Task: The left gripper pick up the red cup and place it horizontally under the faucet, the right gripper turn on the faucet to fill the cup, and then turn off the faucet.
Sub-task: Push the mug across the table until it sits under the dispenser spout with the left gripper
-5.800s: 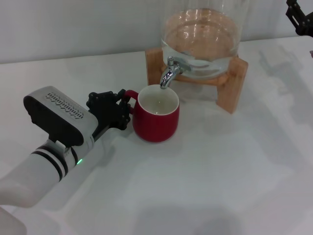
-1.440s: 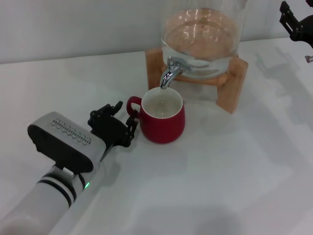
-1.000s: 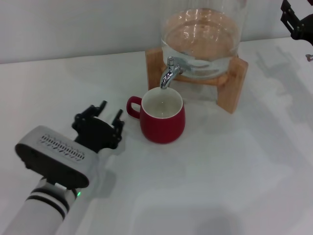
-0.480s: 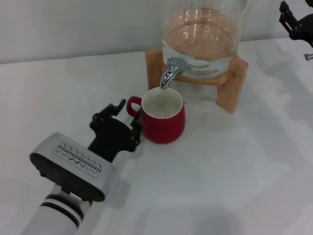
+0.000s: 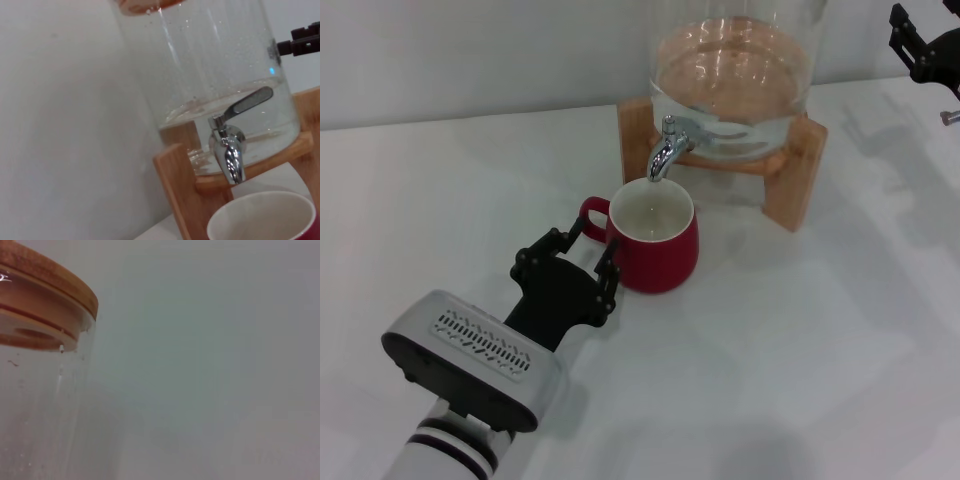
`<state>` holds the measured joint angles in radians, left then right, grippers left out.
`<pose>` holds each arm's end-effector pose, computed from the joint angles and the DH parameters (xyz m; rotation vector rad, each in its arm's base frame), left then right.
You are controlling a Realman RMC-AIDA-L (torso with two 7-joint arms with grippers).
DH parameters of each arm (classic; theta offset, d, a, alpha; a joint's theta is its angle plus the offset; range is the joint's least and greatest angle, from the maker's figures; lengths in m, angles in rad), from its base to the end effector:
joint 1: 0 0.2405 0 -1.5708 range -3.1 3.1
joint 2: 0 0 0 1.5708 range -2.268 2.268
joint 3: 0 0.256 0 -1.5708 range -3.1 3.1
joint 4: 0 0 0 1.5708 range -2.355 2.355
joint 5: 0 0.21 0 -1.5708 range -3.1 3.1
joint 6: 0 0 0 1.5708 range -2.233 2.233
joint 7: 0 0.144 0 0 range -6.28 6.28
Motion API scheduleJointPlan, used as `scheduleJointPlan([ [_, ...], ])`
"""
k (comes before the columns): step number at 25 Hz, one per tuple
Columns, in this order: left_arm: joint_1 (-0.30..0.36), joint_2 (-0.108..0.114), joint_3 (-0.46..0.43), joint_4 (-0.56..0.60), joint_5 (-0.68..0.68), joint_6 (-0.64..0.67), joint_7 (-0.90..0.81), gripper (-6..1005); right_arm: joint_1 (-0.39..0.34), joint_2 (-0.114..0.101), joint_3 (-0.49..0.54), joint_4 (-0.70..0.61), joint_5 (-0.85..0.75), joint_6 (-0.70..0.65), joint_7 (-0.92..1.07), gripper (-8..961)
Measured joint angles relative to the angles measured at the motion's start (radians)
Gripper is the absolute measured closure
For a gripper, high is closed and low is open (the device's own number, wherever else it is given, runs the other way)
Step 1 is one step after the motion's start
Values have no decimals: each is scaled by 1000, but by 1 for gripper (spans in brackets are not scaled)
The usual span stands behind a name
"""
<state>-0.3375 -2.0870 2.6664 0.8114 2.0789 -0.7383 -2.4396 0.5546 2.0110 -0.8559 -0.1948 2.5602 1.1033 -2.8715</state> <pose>-0.2058 0.2790 -0.1455 -2.1082 -0.1724 -0.4586 0.3192 0.3931 0.0712 -1.5494 0.3323 0.6595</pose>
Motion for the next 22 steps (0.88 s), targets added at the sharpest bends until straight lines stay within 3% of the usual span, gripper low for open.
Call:
scheduleJointPlan([
  [22,-80,4,-1,-40,3,54,-46,607,-3,1,-11,-2,-2,11,0,278],
])
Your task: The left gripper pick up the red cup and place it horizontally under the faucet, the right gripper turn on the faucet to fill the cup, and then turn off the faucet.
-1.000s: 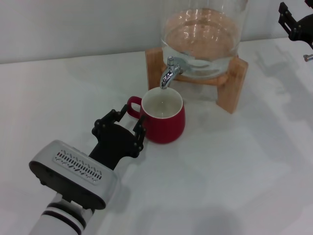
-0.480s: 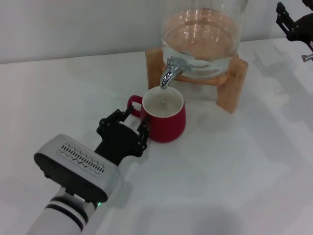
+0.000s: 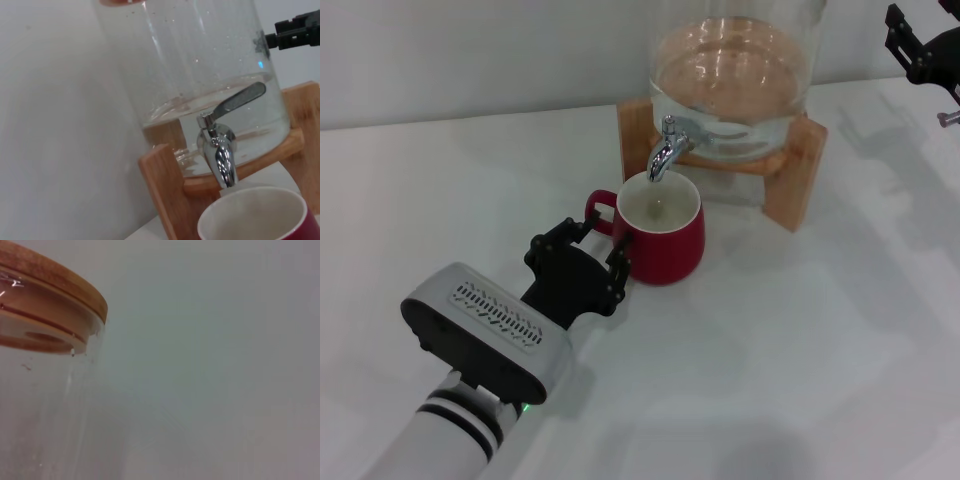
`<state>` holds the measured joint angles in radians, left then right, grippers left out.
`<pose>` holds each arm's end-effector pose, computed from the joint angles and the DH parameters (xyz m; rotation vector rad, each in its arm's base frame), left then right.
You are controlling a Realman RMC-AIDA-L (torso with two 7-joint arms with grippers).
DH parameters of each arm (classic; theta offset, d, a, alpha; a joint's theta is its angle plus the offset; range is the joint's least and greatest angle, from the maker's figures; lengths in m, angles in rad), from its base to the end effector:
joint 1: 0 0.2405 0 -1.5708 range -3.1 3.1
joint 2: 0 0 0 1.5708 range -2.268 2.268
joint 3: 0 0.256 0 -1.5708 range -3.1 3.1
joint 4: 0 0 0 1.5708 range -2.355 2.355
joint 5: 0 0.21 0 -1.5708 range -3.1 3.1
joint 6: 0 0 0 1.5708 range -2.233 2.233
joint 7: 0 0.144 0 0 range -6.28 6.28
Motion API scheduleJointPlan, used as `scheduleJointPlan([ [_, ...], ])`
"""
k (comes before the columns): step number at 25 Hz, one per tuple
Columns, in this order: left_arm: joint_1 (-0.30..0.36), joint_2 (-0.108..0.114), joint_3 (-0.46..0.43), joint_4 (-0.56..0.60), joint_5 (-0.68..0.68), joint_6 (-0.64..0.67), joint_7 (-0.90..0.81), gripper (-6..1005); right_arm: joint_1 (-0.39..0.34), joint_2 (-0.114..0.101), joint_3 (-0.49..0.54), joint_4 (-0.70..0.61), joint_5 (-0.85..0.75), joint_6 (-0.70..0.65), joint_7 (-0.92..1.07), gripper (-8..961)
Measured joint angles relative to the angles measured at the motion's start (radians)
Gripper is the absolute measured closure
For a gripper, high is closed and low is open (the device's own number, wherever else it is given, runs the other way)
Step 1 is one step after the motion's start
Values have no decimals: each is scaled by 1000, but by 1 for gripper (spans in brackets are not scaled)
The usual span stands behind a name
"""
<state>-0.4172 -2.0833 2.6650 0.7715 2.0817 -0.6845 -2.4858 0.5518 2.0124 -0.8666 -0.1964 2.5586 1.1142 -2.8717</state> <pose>-0.2010 0.2948 -0.1494 -2.1646 -0.1449 -0.4414 0.3174 0.3920 0.0696 -1.5593 0.3202 0.6656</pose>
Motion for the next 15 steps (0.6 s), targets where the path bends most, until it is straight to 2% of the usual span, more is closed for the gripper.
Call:
scheduleJointPlan([
  [7,34,-4,-4,4,-3,-15,66,606,8,-3,3,-2,0,-27,-7,278],
  [15,131,-11,-40,9,-38,-138,216,604,32,-3,8,-2,2,-64,-15,278],
])
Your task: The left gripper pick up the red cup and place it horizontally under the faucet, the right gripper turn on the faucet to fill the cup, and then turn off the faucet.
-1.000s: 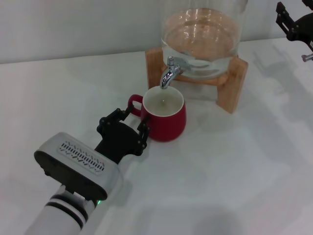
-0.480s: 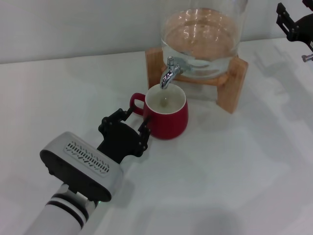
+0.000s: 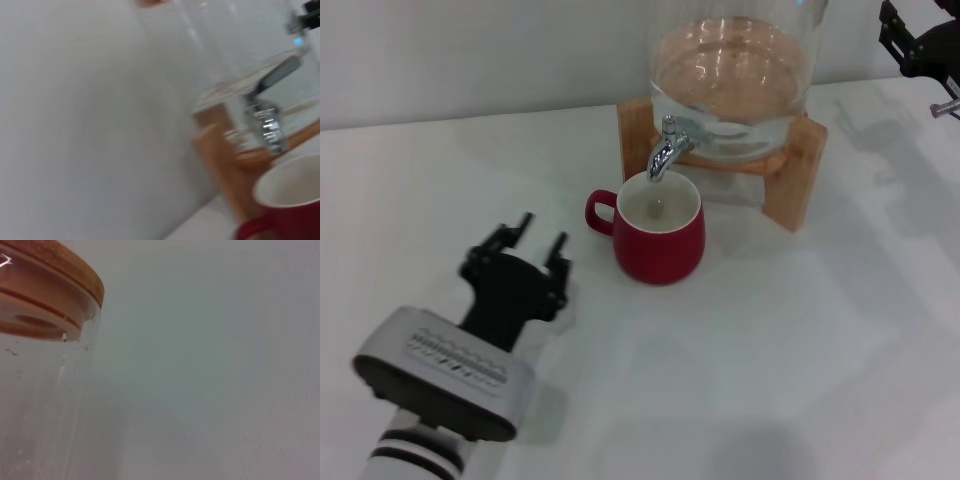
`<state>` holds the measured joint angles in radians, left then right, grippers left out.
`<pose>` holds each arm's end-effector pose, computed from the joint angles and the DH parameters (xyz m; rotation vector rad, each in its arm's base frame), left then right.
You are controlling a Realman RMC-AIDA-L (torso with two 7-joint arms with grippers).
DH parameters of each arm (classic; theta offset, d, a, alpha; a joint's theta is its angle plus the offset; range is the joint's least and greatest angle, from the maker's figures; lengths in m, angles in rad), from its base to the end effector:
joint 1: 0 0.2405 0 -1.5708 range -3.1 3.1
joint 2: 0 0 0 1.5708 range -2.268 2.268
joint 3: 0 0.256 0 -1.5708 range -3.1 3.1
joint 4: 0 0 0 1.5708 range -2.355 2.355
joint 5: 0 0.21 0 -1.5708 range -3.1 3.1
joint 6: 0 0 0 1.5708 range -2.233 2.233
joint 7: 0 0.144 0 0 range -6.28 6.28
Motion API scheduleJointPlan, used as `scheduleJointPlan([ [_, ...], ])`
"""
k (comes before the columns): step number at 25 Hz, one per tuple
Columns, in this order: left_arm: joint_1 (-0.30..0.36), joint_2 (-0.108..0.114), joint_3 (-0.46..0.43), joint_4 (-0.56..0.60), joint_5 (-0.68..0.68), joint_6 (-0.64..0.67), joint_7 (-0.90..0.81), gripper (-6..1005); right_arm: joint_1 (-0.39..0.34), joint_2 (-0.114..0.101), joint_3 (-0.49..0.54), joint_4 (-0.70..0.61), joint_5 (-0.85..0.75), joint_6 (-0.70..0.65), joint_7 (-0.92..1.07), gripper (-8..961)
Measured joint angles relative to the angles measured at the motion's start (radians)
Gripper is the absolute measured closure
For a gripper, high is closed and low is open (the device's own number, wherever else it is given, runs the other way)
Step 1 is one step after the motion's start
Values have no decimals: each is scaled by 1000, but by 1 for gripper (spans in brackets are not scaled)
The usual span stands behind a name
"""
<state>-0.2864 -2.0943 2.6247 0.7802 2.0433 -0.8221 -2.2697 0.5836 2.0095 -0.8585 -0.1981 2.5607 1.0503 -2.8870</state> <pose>-0.2261 0.2809 -0.1287 -1.9788 -0.0847 -0.3366 0.3141 0.4043 0.0696 -1.5643 0.3347 0.6275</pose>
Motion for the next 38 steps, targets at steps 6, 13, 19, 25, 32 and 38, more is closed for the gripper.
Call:
scheduleJointPlan([
  [6,22,5,-11,-28,-129,-154,95,603,1,0,3,-19,7,-8,-8,278],
  [13,49,8,-90,-106,-170,-382,84,602,-14,0,24,-45,10,-15,-11,278],
  [19,39,13,-177,-246,-178,-563,-231,600,-21,1,64,-46,11,-12,-8,278],
  [25,-10,15,-287,-404,-173,-594,-596,594,-23,5,150,-39,24,-11,-1,278],
  [32,-59,16,-372,-473,-179,-582,-687,474,-34,7,210,-35,128,8,88,278],
  [38,-78,17,-425,-483,-180,-574,-723,337,-83,1,205,-35,144,145,298,278],
])
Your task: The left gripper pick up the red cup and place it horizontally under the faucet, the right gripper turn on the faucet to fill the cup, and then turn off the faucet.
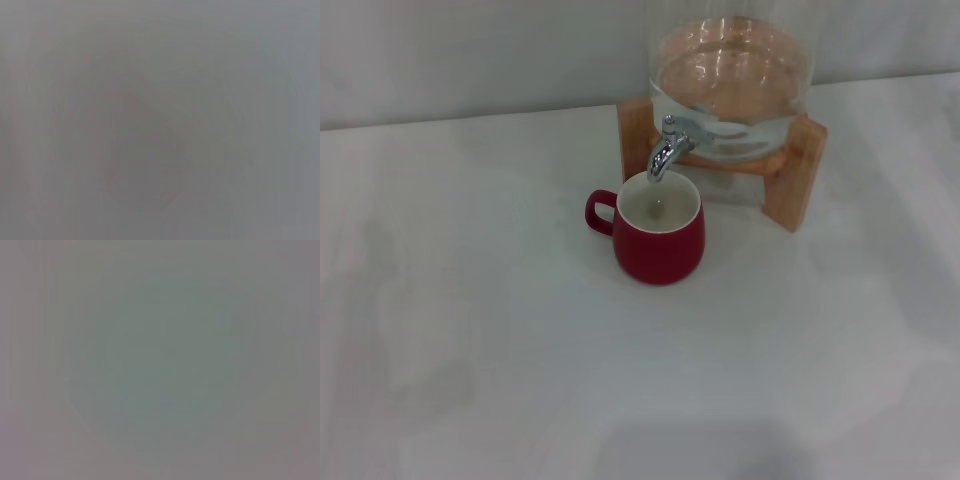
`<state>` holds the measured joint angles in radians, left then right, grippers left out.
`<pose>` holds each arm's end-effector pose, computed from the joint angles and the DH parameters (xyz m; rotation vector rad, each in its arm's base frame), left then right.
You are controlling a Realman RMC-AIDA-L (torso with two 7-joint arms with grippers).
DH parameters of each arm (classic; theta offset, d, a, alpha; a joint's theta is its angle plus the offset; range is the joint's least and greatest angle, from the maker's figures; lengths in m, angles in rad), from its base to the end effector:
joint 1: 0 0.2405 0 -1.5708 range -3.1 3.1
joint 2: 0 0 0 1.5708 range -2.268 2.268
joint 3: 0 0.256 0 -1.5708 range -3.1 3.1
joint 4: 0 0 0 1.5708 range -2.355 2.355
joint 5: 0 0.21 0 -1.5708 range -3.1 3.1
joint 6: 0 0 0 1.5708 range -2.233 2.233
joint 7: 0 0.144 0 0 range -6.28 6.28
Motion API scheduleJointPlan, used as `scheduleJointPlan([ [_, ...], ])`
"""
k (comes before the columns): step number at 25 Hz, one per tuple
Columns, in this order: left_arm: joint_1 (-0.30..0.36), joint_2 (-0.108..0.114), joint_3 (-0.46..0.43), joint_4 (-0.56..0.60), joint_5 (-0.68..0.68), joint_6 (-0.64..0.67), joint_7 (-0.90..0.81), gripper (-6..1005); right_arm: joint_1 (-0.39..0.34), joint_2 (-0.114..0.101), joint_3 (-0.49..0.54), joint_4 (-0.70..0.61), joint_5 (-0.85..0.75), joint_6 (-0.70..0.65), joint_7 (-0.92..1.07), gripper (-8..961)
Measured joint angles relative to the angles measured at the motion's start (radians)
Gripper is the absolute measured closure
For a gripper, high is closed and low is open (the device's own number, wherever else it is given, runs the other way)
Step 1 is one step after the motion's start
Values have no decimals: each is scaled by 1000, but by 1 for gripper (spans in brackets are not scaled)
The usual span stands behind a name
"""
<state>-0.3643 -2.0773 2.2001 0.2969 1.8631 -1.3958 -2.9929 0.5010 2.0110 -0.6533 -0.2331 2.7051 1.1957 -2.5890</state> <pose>-0.3445 0.3102 0.0535 -1.0244 -0.4400 -0.6525 0.3501 0.3669 0.1318 -1.1321 0.5433 0.9815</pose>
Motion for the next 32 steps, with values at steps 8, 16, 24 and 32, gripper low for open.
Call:
scheduleJointPlan([
  [8,-31,4,-1,-15,1,5,-11,159,-47,-3,-164,0,-40,269,145,278],
  [16,-42,4,-2,-25,5,4,-12,163,-108,-9,-399,-11,-44,431,147,279],
  [24,-48,9,-2,-27,5,5,-13,165,-136,-22,-482,-15,-155,494,149,279],
  [32,-57,12,-2,-30,6,18,-11,164,-124,-42,-485,-27,-361,486,150,279],
])
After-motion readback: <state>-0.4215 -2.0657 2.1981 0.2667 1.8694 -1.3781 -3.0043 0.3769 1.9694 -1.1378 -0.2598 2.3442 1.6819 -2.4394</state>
